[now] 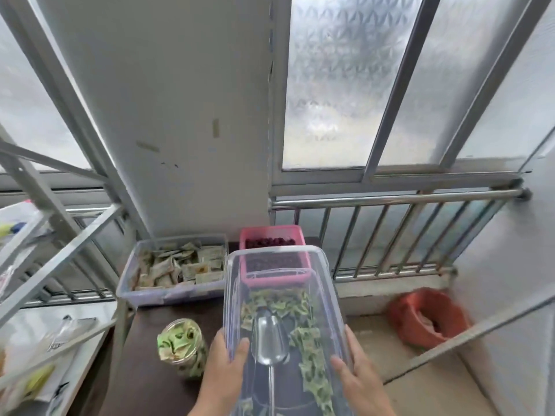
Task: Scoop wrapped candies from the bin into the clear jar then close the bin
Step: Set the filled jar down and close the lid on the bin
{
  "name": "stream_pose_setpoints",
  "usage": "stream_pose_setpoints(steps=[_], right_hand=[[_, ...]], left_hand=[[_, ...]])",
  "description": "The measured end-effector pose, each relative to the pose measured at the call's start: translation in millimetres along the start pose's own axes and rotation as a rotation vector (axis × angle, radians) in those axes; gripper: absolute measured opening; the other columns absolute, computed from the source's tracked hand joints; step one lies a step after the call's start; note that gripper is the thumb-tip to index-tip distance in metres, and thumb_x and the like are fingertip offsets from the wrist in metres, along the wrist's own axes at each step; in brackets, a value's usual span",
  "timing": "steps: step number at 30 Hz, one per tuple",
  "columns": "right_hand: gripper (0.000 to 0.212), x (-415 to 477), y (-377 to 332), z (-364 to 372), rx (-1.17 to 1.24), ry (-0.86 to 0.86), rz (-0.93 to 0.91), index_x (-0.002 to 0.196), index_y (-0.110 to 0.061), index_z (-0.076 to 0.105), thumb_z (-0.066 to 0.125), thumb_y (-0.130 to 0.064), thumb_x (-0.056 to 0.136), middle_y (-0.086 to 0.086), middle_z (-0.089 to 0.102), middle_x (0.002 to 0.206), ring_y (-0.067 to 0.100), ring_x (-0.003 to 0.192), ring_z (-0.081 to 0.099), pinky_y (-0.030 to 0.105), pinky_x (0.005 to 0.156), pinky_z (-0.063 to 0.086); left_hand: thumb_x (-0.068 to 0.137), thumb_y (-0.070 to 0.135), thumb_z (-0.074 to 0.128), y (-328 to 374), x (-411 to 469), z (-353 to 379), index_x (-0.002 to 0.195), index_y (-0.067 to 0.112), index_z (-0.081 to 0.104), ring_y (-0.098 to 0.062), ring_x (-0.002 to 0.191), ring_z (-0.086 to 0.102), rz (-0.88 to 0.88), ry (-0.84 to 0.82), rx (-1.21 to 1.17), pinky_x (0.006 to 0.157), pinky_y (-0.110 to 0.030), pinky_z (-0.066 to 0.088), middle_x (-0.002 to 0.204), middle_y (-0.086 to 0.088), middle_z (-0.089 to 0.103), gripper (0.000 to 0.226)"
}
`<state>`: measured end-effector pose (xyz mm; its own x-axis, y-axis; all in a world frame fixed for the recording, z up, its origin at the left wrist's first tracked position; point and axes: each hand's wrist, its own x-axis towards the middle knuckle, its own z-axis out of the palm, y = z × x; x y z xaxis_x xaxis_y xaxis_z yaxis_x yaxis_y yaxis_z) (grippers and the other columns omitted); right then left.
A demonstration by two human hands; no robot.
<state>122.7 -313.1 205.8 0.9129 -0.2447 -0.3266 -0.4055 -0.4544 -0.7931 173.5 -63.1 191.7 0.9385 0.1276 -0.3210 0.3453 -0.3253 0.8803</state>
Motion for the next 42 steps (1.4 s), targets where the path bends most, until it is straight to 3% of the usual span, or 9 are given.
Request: stream_pose_setpoints(steps=[3,5,17,22,25,28,32,38,42], right_hand=[[0.071,3.9,6.1,10.4,-0.033,-0.016,0.064,0.157,-0.024,0.024,0.061,-0.026,0.096,-0.001,0.038,0.158,0.016,0.141,0.042,0.028,0.111,0.036],[0.071,7.2,5.0,14.7,-0.052,-0.04,0.091,0.158,-0.021,0.02,0.058,-0.028,0.098,0.0,0.036,0.16,0.016,0.142,0.042,0.026,0.111,0.037],[0.073,4.4,2.8,13.5,-0.209,-0.017,0.116,0.158,-0.018,0.015,0.055,-0.029,0.098,-0.002,0.027,0.164,0.011,0.145,0.038,0.02,0.114,0.032],[0.078,2.5,5.5,18.6,-0.222,-0.011,0.093,0.158,-0.012,0.01,0.057,-0.028,0.098,0.001,0.02,0.165,0.012,0.148,0.031,0.024,0.119,0.025],[0.091,-0.1,14.8,10.8,-0.106,0.045,0.173,0.158,-0.013,0.017,0.07,-0.039,0.088,0.007,0.03,0.161,0.022,0.145,0.035,0.033,0.117,0.032],[0.104,-6.0,26.7,2.3,0.217,0.083,0.389,0.155,-0.007,0.024,0.079,-0.049,0.078,0.012,0.045,0.153,0.024,0.134,0.049,0.035,0.109,0.04],[0.059,-5.5,20.5,10.4,0.181,0.098,0.423,0.109,-0.003,0.072,0.087,-0.044,0.069,0.014,0.074,0.106,0.022,0.091,0.066,0.029,0.079,0.047],[0.062,-10.6,22.3,24.7,0.053,0.246,0.331,0.124,-0.009,0.069,0.089,-0.034,0.07,0.011,0.062,0.117,0.021,0.095,0.06,0.028,0.093,0.047],[0.067,-12.5,26.4,29.9,-0.041,0.233,0.274,0.14,-0.016,0.057,0.075,-0.045,0.082,0.003,0.065,0.136,0.019,0.121,0.062,0.025,0.102,0.046]], left_hand=[[0.105,0.022,0.055,-7.6,4.4,5.5,0.157,-0.001,0.027,-0.027,0.153,0.026,-0.121,-0.049,0.095,0.123,-0.033,0.02,0.161,-0.015,0.033,0.063],[0.107,0.027,0.05,-13.7,6.5,5.6,0.161,0.0,0.015,-0.026,0.158,0.014,-0.162,-0.063,0.114,0.128,-0.035,0.01,0.169,-0.017,0.015,0.07],[0.104,0.031,0.055,-31.4,19.9,15.1,0.157,0.006,0.032,-0.03,0.144,0.043,-0.187,-0.06,0.166,0.12,-0.039,0.031,0.158,-0.017,0.042,0.063],[0.1,0.042,0.059,-35.9,19.2,14.2,0.164,0.012,0.006,-0.027,0.154,0.028,-0.235,-0.044,0.111,0.123,-0.037,0.02,0.17,-0.009,0.019,0.088],[0.087,0.045,0.077,-39.5,21.6,9.2,0.164,0.011,0.01,-0.031,0.15,0.036,-0.34,-0.002,0.008,0.123,-0.04,0.025,0.167,-0.012,0.028,0.108],[0.072,0.028,0.094,-46.2,16.5,0.5,0.16,0.003,0.028,-0.035,0.131,0.056,-0.407,0.061,-0.076,0.117,-0.042,0.037,0.153,-0.018,0.05,0.113],[0.062,0.027,0.099,-43.3,5.8,-10.4,0.118,-0.008,0.072,-0.031,0.101,0.07,-0.426,0.013,0.062,0.101,-0.035,0.051,0.118,-0.023,0.075,0.071],[0.079,0.026,0.088,-37.2,-9.8,-2.3,0.147,0.004,0.052,-0.03,0.127,0.062,-0.312,0.052,0.237,0.114,-0.037,0.042,0.141,-0.016,0.062,0.08],[0.086,0.034,0.08,-39.5,-19.2,6.1,0.153,0.015,0.048,-0.028,0.125,0.064,-0.266,0.12,0.253,0.108,-0.033,0.044,0.138,-0.01,0.067,0.077]])
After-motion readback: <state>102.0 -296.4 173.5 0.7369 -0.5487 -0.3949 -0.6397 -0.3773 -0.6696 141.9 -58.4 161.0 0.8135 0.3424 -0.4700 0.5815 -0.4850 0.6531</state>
